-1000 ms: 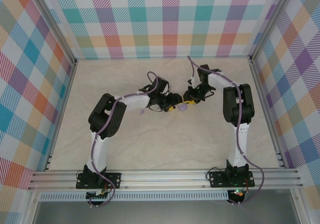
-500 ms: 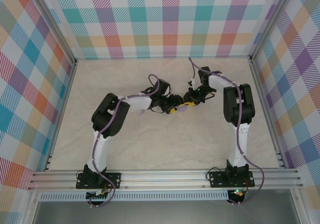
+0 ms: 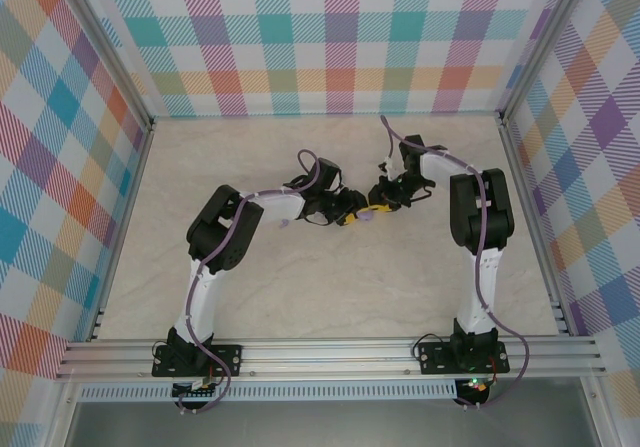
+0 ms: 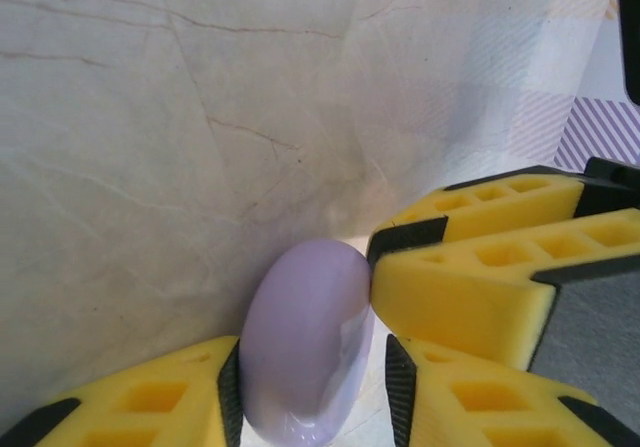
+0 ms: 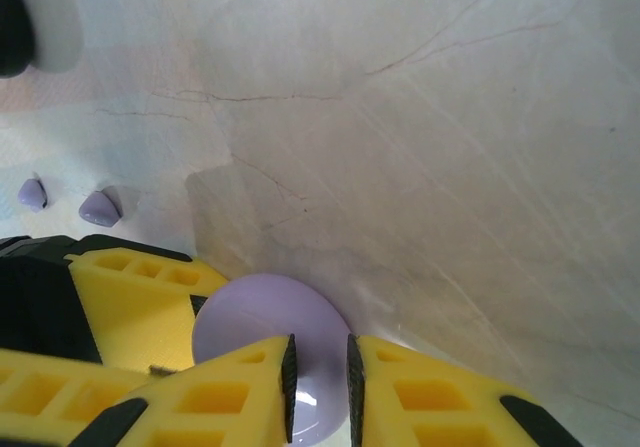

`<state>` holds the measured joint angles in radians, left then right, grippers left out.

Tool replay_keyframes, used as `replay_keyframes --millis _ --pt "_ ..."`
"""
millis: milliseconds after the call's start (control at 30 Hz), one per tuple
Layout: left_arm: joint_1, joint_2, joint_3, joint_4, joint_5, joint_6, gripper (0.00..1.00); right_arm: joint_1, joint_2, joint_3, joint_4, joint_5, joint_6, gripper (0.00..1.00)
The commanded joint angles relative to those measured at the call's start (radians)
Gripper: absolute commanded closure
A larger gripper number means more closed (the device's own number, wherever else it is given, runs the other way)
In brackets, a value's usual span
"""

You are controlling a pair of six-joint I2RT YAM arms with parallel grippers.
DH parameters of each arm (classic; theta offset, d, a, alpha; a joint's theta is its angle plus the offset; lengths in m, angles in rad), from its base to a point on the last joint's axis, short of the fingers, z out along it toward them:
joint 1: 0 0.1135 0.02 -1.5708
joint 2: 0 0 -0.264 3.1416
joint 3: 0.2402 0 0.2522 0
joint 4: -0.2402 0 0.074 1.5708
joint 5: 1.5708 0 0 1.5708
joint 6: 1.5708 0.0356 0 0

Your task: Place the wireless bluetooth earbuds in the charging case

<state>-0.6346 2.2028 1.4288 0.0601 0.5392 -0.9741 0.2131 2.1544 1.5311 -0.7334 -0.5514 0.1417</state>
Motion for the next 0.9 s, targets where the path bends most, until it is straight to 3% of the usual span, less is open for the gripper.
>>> replay_keyframes --millis 0,267,433,700,867 --pt "-0.024 0.064 -0.01 0.009 -0.008 -0.021 0.6 0.016 -0.016 -0.027 -0.032 -0.015 0.002 0.77" --pt "-0.025 0.065 -0.018 0.032 -0.007 -0.034 0.76 0.016 -0.044 -0.032 -0.026 -0.017 0.014 0.76" --pt "-0.021 0.01 -0.046 0.032 -0.037 0.008 0.84 0.01 -0.144 -0.063 -0.002 0.009 0.038 0.7" --pt "0.008 -0.18 -0.069 -0.025 -0.063 0.241 0.85 -0.045 -0.458 -0.175 0.087 0.033 0.08 0.56" --pt "0.006 -0.354 -0.097 -0.036 -0.162 0.441 0.86 -0.058 -0.672 -0.307 0.263 0.063 0.094 0.44"
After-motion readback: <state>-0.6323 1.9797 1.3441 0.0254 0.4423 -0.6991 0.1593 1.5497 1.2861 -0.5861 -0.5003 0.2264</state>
